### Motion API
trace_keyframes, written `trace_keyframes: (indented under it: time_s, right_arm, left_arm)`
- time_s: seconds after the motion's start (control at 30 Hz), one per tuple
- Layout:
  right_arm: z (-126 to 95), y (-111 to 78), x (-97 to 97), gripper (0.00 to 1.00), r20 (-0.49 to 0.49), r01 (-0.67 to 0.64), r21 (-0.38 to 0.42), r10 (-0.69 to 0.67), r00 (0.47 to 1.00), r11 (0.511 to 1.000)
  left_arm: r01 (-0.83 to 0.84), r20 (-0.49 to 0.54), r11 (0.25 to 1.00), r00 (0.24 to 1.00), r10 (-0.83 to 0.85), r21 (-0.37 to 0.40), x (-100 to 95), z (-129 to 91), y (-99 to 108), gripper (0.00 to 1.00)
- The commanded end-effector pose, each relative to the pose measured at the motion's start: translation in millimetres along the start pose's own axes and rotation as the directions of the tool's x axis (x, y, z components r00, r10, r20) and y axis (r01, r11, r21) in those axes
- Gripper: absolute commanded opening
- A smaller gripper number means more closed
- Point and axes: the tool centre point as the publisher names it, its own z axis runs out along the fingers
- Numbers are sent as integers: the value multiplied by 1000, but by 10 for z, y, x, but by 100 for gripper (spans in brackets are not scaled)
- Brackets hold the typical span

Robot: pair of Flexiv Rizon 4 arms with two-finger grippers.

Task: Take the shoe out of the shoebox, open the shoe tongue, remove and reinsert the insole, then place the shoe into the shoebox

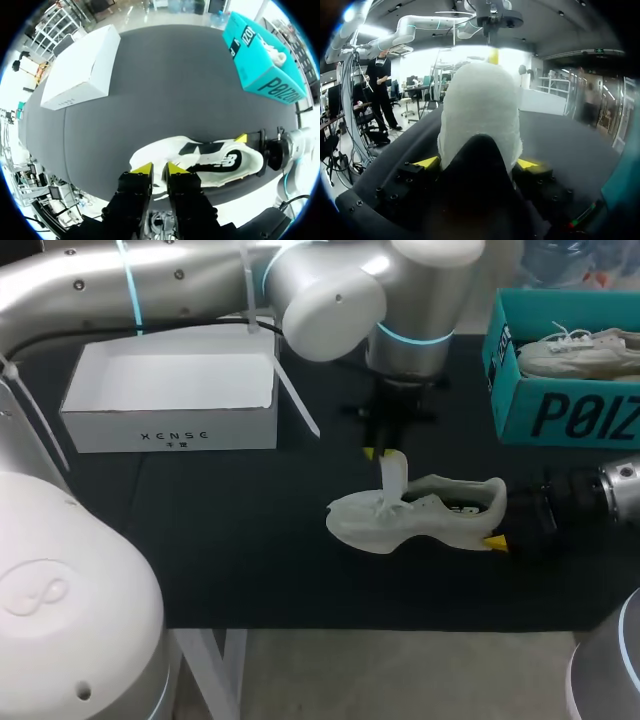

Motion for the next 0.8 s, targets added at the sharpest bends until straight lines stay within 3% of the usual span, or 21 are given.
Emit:
trace_keyframes:
  time_s: [0.03,0.43,0.47,0.5,0.57,0.6,0.8]
  right_arm:
    - [30,-19,7,0,0,0,3,0,1000,1000]
    - [30,-19,7,0,0,0,3,0,1000,1000]
    - [30,-19,7,0,0,0,3,0,1000,1000]
    - [30,-19,7,0,0,0,3,0,1000,1000]
    - [30,-19,7,0,0,0,3,0,1000,1000]
    - [30,-19,7,0,0,0,3,0,1000,1000]
    - [30,-19,7,0,0,0,3,0,1000,1000]
  left_arm:
    - [-6,-29,1000,1000,5,-3,35,20,22,100]
    - [-26,-22,999,999,25,-47,302,128,106,100]
    - [-25,-22,998,999,24,-57,313,141,114,89]
    - [-24,-22,998,1000,22,-63,319,149,119,55]
    - [-25,-23,997,999,23,-73,327,156,133,13]
    - [-30,-25,997,999,28,-78,332,158,148,0]
    - [-39,-33,995,999,36,-94,310,122,199,0]
